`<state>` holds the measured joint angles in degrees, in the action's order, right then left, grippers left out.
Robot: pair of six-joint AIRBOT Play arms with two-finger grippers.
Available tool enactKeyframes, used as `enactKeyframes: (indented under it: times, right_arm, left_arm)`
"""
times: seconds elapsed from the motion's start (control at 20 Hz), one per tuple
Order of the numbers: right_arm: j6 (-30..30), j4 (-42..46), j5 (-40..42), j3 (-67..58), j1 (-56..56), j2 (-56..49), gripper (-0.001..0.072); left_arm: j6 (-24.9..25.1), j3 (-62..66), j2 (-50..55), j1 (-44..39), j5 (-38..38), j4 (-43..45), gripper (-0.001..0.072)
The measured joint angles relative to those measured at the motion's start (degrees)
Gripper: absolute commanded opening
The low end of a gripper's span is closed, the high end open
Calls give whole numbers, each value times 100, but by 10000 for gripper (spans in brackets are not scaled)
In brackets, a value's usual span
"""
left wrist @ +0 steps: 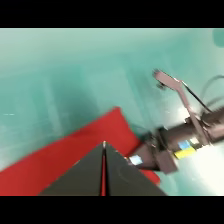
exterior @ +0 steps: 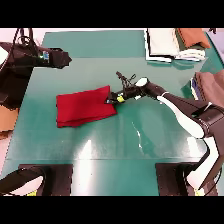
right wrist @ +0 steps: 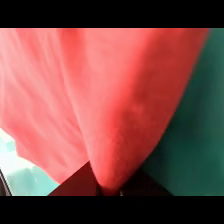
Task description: Fold the shirts.
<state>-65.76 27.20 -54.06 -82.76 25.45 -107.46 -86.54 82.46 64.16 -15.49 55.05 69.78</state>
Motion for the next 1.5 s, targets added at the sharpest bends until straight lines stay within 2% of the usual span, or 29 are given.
enactKeyframes:
  times: [0.2, 0.5, 0.75, 0.95, 1.2, 1.5]
  right_arm:
    - [-109, 658, 22, -345, -542, 479, 21]
    - [-249, 1604, -774, -461, -2656, 1639, 21]
    - [-264, 1871, -1038, -479, -4603, 2105, 21]
    - [-247, 1908, -800, -483, -5727, 2162, 21]
    - [17, 1891, -273, -870, -6234, 2026, 21]
    - [181, 1891, -166, -2389, -6314, 1480, 20]
  left_arm:
    - [0, 0, 0, -509, -20, -63, 20]
    - [-20, 0, 0, -986, -195, -103, 21]
    - [-155, 0, 0, -1064, -299, -138, 21]
    - [-304, 0, 0, -1080, -323, -142, 20]
    - [-450, 0, 0, -1086, -310, -146, 21]
    - [-507, 0, 0, -1084, -17, -146, 21]
